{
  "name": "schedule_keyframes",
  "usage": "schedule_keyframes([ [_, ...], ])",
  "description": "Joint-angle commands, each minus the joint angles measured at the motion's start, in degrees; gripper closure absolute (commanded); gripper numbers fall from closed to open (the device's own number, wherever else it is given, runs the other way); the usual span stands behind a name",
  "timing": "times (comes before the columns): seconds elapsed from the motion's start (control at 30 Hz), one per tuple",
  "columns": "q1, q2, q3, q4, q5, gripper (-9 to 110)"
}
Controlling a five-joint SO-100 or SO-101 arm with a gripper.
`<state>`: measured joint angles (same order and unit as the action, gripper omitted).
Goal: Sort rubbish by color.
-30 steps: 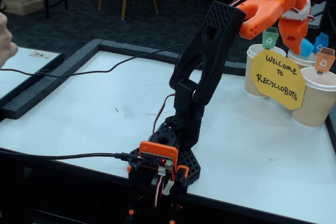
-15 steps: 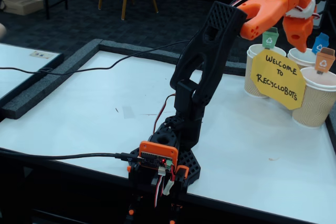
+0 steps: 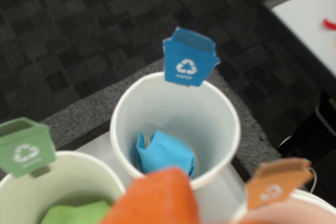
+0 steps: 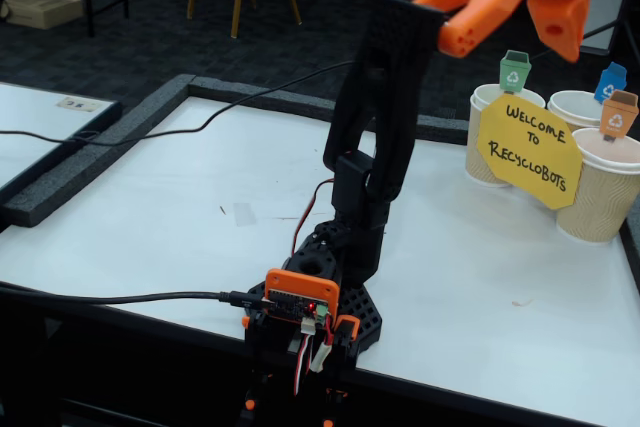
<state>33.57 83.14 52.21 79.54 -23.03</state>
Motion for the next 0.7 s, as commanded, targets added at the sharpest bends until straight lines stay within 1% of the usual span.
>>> schedule_keyframes([
  [0.0, -0.3, 19.6, 4.3, 0.0, -0.4, 101],
  [0.17, -0.4, 30.2, 15.6, 0.4, -0.4, 101],
  [0.37, -4.5, 42.7, 29.9, 0.8, -1.1, 101],
  [0.67, -11.4, 54.1, 40.8, 3.8, -1.1, 101],
])
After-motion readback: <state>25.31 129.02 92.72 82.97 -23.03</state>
